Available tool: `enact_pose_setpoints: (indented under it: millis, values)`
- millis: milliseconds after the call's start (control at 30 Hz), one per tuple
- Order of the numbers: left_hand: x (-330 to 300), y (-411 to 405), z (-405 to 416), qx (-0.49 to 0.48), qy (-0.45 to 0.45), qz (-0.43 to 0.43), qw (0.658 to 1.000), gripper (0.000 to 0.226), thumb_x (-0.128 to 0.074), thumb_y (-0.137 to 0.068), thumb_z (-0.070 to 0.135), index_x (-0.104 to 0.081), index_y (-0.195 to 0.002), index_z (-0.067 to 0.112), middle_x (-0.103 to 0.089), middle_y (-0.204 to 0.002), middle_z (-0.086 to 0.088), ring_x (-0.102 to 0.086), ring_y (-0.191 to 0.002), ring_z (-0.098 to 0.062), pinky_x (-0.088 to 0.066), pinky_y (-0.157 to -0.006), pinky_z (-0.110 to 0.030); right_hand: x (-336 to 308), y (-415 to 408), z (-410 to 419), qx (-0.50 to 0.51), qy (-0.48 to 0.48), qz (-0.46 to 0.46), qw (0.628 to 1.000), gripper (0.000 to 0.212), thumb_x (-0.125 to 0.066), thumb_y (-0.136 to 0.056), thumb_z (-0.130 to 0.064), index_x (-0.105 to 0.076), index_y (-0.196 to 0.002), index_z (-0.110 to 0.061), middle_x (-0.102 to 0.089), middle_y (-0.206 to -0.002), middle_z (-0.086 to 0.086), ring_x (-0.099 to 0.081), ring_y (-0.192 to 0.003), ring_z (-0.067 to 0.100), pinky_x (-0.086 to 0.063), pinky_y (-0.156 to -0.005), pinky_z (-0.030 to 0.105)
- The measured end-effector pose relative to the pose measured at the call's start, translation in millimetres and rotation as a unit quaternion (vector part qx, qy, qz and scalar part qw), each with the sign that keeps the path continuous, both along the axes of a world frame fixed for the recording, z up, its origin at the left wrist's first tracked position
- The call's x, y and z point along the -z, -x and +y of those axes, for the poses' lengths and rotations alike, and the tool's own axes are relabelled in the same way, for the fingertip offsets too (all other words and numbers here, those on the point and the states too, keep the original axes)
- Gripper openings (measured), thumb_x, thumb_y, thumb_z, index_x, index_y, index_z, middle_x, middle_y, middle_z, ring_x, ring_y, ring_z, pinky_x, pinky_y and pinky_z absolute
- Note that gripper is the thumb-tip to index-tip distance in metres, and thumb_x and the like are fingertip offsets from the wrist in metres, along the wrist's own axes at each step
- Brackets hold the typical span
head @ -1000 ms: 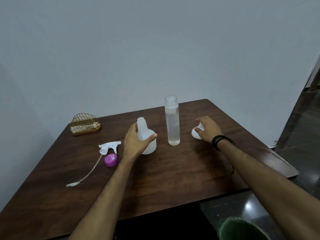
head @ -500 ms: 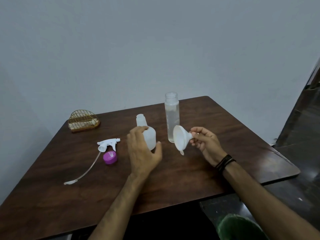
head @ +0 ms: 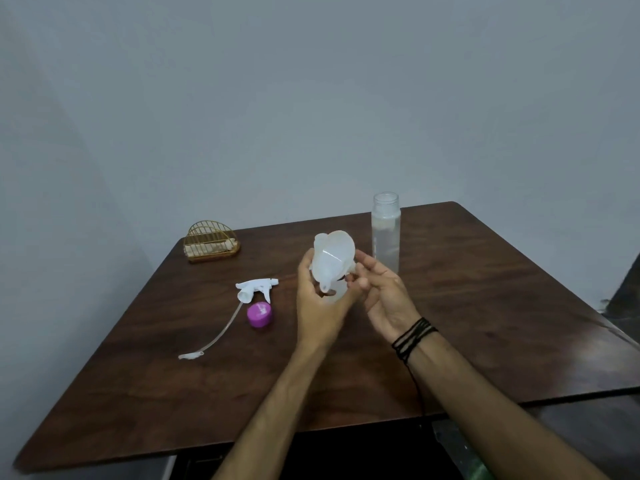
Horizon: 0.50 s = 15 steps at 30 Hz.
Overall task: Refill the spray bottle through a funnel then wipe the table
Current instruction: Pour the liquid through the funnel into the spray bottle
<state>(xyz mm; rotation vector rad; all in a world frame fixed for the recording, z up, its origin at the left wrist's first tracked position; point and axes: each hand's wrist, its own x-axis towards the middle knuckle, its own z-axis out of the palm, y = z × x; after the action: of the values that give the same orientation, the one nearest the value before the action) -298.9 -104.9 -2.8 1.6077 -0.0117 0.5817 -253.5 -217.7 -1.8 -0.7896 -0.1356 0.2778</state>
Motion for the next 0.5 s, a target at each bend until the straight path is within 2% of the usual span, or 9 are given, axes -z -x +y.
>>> enact_pose_setpoints:
  millis: [33, 100, 167, 233, 300, 400, 500]
  values:
    - [-4.8, -4.2, 2.9, -0.01, 0.004, 0.001, 1.0, 0.091, -0.09, -0.068, 0.03, -0.039, -0.143, 0.025, -0.054, -0.122, 0.026, -0.056, -0.111, 0.014, -0.048, -0.086, -0.009, -0.9, 1.0, 5.3, 0.005, 0.017, -0.012, 1.0, 0.044, -0.067, -0.082, -0.008, -0.061, -0.126, -0.004, -0.07, -0.108, 0.015, -0.067, -0.09, 0.019, -0.057, -0.079, 0.027]
    - [-10.4, -12.4, 9.0, -0.022, 0.008, 0.008, 1.0, 0.089, -0.087, -0.072, 0.035, -0.04, -0.146, 0.023, -0.055, -0.126, 0.024, -0.056, -0.117, 0.007, -0.048, -0.094, -0.013, -2.6, 2.0, 13.3, 0.013, 0.041, -0.033, 0.999, 0.05, -0.072, -0.075, -0.017, -0.063, -0.123, -0.008, -0.072, -0.112, 0.012, -0.068, -0.099, 0.02, -0.053, -0.09, 0.031]
    - [-11.8, -19.5, 13.9, -0.024, 0.017, 0.018, 0.999, 0.095, -0.086, -0.066, 0.048, -0.042, -0.146, 0.024, -0.058, -0.132, 0.015, -0.057, -0.121, -0.001, -0.05, -0.101, -0.026, -3.1, -0.1, 17.6, 0.019, 0.055, -0.048, 0.997, 0.046, -0.072, -0.075, -0.021, -0.065, -0.12, -0.011, -0.073, -0.114, 0.01, -0.068, -0.104, 0.019, -0.05, -0.098, 0.035]
    - [-12.8, -25.9, 18.0, -0.039, 0.019, 0.024, 0.999, 0.098, -0.084, -0.06, 0.056, -0.045, -0.145, 0.026, -0.06, -0.133, 0.011, -0.058, -0.121, -0.005, -0.052, -0.102, -0.037, -2.7, -4.3, 20.6, 0.032, 0.089, -0.064, 0.993, 0.035, -0.07, -0.083, -0.02, -0.067, -0.117, -0.015, -0.073, -0.114, 0.007, -0.068, -0.107, 0.018, -0.049, -0.101, 0.036]
    - [-16.7, -30.9, 21.8, -0.06, 0.022, 0.018, 0.998, 0.098, -0.086, -0.057, 0.058, -0.05, -0.142, 0.025, -0.064, -0.129, 0.009, -0.061, -0.119, -0.008, -0.054, -0.099, -0.041, -1.3, -8.1, 22.2, 0.052, 0.132, -0.086, 0.986, 0.023, -0.068, -0.089, -0.015, -0.07, -0.112, -0.02, -0.075, -0.11, 0.0, -0.067, -0.105, 0.014, -0.048, -0.1, 0.035]
    - [-29.0, -40.3, 30.4, -0.07, 0.033, 0.011, 0.997, 0.097, -0.089, -0.053, 0.058, -0.057, -0.136, 0.022, -0.067, -0.124, 0.006, -0.065, -0.114, -0.013, -0.056, -0.095, -0.042, -2.9, -9.7, 21.7, 0.088, 0.207, -0.145, 0.964, 0.024, -0.069, -0.091, -0.015, -0.07, -0.113, -0.025, -0.074, -0.111, -0.006, -0.066, -0.109, 0.008, -0.051, -0.096, 0.025]
    - [-53.6, -51.3, 42.8, -0.086, 0.032, -0.009, 0.996, 0.096, -0.09, -0.051, 0.056, -0.058, -0.135, 0.022, -0.069, -0.12, 0.002, -0.068, -0.108, -0.014, -0.058, -0.092, -0.039, -0.9, -13.2, 15.6, 0.217, 0.32, -0.229, 0.893, 0.024, -0.068, -0.092, -0.016, -0.069, -0.114, -0.024, -0.072, -0.11, -0.011, -0.065, -0.102, 0.0, -0.051, -0.086, 0.014]
